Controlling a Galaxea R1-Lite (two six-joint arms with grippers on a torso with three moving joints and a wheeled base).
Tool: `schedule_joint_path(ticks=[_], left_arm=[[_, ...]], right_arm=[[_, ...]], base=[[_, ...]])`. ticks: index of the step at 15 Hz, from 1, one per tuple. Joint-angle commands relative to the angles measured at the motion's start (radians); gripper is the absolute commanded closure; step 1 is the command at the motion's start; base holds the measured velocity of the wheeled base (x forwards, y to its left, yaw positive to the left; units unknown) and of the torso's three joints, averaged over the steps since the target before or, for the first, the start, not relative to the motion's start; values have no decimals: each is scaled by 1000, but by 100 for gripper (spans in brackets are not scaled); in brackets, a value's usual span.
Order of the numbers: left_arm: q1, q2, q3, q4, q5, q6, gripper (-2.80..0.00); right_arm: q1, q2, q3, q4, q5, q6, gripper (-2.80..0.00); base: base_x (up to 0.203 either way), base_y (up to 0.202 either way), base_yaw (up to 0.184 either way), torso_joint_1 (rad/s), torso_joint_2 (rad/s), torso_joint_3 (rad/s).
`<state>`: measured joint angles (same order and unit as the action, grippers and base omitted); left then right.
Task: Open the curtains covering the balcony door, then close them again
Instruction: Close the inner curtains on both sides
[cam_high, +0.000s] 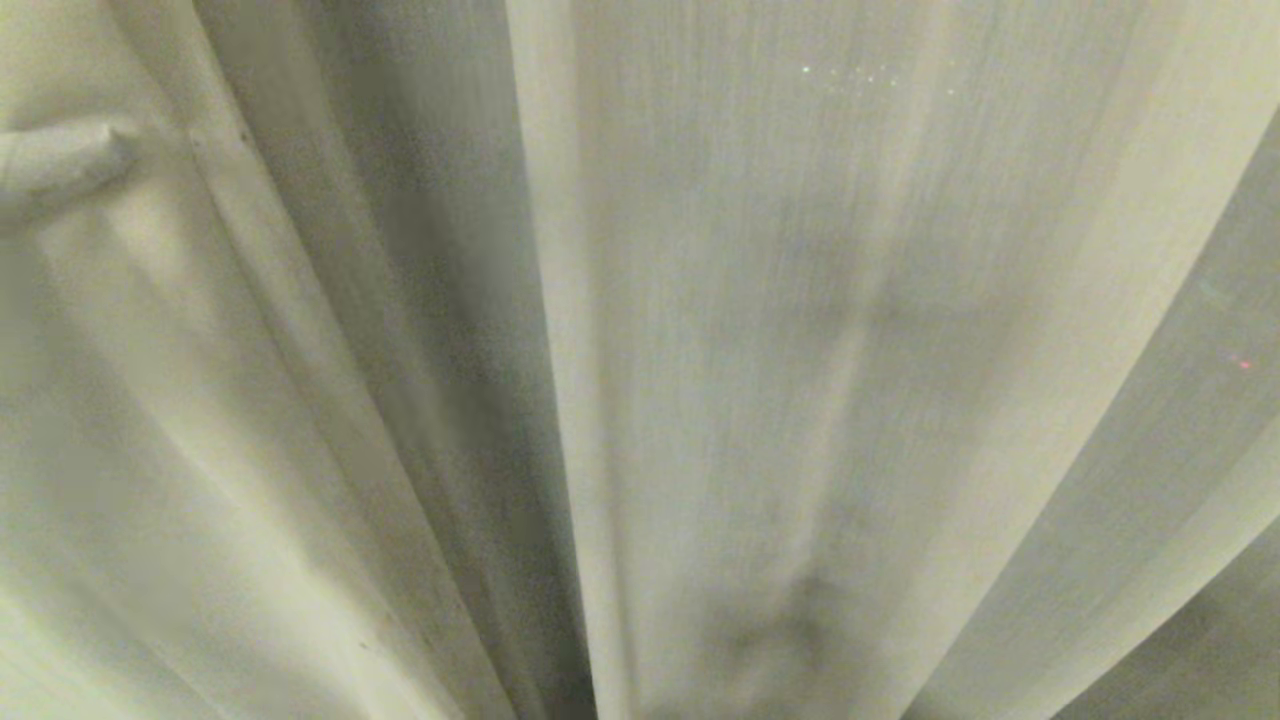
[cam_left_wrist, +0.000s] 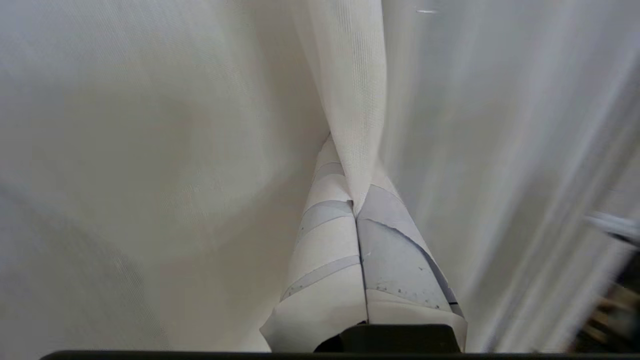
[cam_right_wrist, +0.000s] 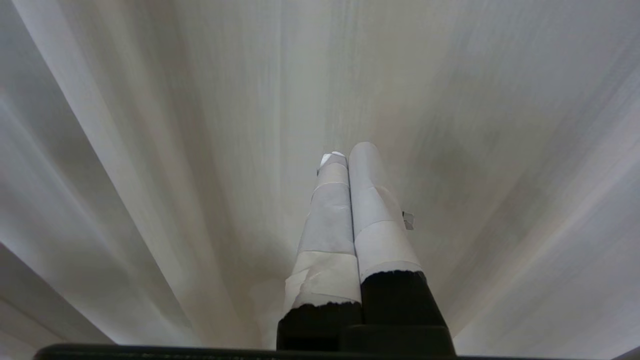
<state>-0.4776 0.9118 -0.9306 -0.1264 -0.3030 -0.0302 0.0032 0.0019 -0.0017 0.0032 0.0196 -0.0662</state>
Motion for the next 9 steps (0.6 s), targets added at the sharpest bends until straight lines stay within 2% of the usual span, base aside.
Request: schedule_joint_path(ticks=[1,5,9], left_arm=[[-111,63,-31,-2,4,-1,0],[-248,157,-95,-4,7,0,0],[-338,254,-163,-7,7,0,0]], right_arm=[[0,0,0,0,0,-1,0],[0,0,0,0,0,-1,0],[0,0,0,0,0,-1,0]], base=[[0,0,0,0,0,0],[0,0,0,0,0,0],[0,0,0,0,0,0]])
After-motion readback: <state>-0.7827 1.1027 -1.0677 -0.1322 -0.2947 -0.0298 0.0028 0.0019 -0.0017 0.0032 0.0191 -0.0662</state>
